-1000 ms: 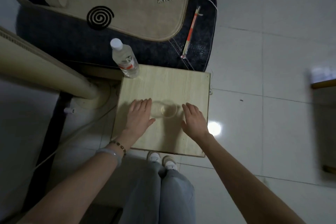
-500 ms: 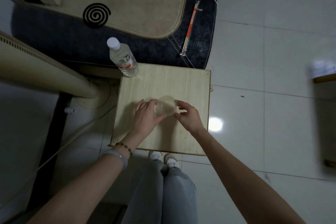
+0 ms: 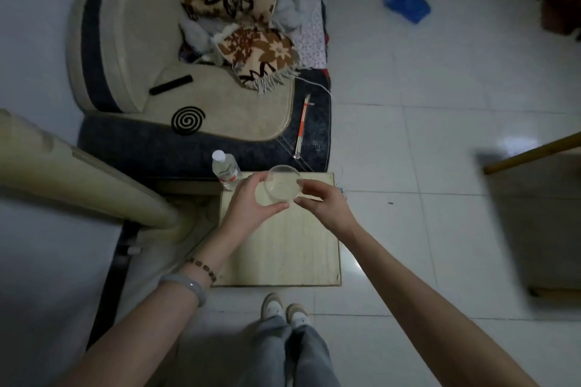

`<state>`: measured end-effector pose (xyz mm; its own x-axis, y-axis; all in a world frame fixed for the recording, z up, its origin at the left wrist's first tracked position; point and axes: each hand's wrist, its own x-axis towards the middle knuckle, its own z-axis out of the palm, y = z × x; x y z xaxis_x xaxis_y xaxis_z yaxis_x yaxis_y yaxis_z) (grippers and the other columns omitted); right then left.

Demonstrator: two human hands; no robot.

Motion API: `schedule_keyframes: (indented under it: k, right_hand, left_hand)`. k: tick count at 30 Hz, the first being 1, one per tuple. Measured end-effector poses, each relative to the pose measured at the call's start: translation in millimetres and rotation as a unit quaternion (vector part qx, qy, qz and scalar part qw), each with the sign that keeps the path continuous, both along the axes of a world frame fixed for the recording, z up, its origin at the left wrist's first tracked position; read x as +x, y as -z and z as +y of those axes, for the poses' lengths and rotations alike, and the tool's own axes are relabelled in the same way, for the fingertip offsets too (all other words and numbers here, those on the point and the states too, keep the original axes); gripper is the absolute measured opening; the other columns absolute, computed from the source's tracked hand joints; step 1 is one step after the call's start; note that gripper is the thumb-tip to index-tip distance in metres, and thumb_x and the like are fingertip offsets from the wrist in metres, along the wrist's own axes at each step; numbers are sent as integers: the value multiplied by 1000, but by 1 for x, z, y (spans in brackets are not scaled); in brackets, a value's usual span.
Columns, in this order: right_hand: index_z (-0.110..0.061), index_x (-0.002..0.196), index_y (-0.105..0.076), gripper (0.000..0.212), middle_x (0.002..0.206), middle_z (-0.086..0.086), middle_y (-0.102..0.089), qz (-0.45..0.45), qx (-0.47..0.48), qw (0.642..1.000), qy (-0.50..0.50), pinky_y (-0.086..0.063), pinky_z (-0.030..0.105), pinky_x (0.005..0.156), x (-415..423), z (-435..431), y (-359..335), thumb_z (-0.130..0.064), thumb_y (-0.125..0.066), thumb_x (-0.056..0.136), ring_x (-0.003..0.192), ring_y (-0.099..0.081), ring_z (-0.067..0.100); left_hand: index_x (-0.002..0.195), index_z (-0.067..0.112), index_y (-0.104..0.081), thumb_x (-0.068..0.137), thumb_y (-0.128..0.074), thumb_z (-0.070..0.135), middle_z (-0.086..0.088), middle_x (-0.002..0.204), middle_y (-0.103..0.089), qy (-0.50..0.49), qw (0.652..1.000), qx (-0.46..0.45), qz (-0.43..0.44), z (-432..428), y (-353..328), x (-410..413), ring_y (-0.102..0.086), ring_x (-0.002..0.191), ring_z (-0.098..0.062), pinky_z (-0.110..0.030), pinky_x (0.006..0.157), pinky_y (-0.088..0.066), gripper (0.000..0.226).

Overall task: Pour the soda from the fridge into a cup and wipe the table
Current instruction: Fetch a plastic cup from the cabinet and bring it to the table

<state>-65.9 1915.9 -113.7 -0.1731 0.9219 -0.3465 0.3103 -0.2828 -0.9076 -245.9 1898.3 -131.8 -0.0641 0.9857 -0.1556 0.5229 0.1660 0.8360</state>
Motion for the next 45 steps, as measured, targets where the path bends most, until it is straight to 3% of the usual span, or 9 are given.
schedule_keyframes:
  k: [5,10,17,22,27,31,35,40,45]
  right_hand:
    - [-8,119,-61,40,111,4,-66,5,56,998,21,-50,20,89,18,-8,-62,0,-67,80,104,-61,14]
    - [-6,123,-56,47,107,6,-63,-44,51,995,75,-47,25,92,51,-28,-87,8,-59,79,103,-60,16]
    - [-3,123,-55,45,114,10,-63,-51,22,982,179,-47,20,81,131,-79,-102,7,-58,79,104,-60,17]
    - [-3,114,-61,39,109,12,-66,-55,34,958,279,-49,30,85,209,-137,-109,8,-55,77,101,-62,18]
    - [-5,114,-62,41,103,7,-66,-60,40,933,352,-50,23,80,295,-214,-119,10,-53,76,96,-62,16]
    - [-7,111,-63,41,105,12,-67,-64,61,914,395,-50,32,87,368,-280,-125,11,-52,76,98,-62,20]
    - [-9,107,-63,39,90,-2,-65,-68,71,897,432,-49,23,79,433,-338,-131,12,-52,76,89,-61,12]
    - [0,113,-63,42,104,12,-69,-89,95,859,496,-52,29,89,502,-399,-136,12,-52,74,98,-65,20]
    - [-3,113,-64,40,99,5,-66,-92,102,827,546,-50,20,83,552,-441,-137,11,-52,78,92,-63,14]
  left_hand:
    - [113,35,-52,65,-83,39,10,118,-54,51,997,50,-8,14,-56,14,-49,115,-11,-31,96,-43,57]
    - [111,27,-56,66,-85,29,10,115,-58,141,987,70,-36,24,-97,52,-52,108,-7,-27,92,-43,54]
    - [115,24,-57,65,-85,28,13,114,-57,286,954,80,-34,13,-129,150,-50,108,-3,-17,91,-35,57]
    - [110,29,-57,62,-85,33,16,111,-59,377,920,102,-29,-15,-133,243,-51,108,-3,-19,92,-37,56]
    - [108,28,-56,61,-86,33,13,110,-60,445,887,115,-44,-70,-136,347,-54,107,-6,-23,94,-41,55]
    - [109,31,-55,63,-84,36,13,111,-60,492,860,119,-60,-124,-140,430,-53,107,-6,-23,93,-42,55]
    - [110,31,-54,64,-83,37,13,112,-59,527,838,122,-71,-175,-147,505,-52,106,-4,-18,88,-40,55]
    - [111,29,-55,65,-83,39,14,109,-58,574,803,131,-89,-226,-159,584,-52,104,-4,-21,87,-44,55]
    - [110,33,-56,64,-82,45,17,109,-60,614,774,118,-99,-256,-161,655,-54,105,-2,-23,86,-46,55]
